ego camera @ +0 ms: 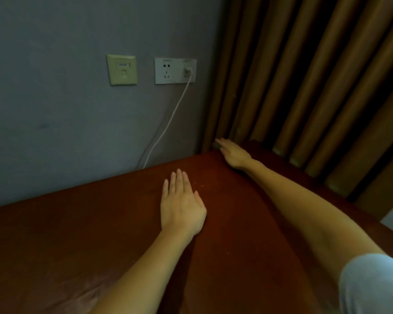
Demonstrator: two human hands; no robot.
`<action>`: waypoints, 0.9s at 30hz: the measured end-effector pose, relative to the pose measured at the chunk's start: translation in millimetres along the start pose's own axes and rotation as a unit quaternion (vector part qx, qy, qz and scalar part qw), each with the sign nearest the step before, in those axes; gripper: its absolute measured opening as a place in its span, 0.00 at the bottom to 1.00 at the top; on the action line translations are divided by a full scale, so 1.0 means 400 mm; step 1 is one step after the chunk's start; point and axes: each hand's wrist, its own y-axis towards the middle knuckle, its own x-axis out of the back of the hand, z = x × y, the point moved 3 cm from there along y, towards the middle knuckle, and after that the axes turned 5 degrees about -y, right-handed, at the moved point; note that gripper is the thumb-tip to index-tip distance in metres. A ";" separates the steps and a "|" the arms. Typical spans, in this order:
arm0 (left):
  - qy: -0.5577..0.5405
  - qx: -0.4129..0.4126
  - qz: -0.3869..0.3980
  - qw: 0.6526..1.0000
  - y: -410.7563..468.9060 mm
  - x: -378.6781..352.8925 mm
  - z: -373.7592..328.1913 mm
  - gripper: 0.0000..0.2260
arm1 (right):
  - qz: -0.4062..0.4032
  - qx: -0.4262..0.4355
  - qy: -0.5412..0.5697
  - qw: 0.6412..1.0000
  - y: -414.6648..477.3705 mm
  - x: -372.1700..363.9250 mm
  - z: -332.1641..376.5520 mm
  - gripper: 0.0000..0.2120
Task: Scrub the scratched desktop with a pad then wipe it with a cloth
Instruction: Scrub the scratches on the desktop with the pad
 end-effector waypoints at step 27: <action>-0.074 -0.062 0.033 0.995 -0.402 0.085 -0.013 0.24 | 0.112 0.289 0.108 0.944 -0.889 -0.019 0.116 0.32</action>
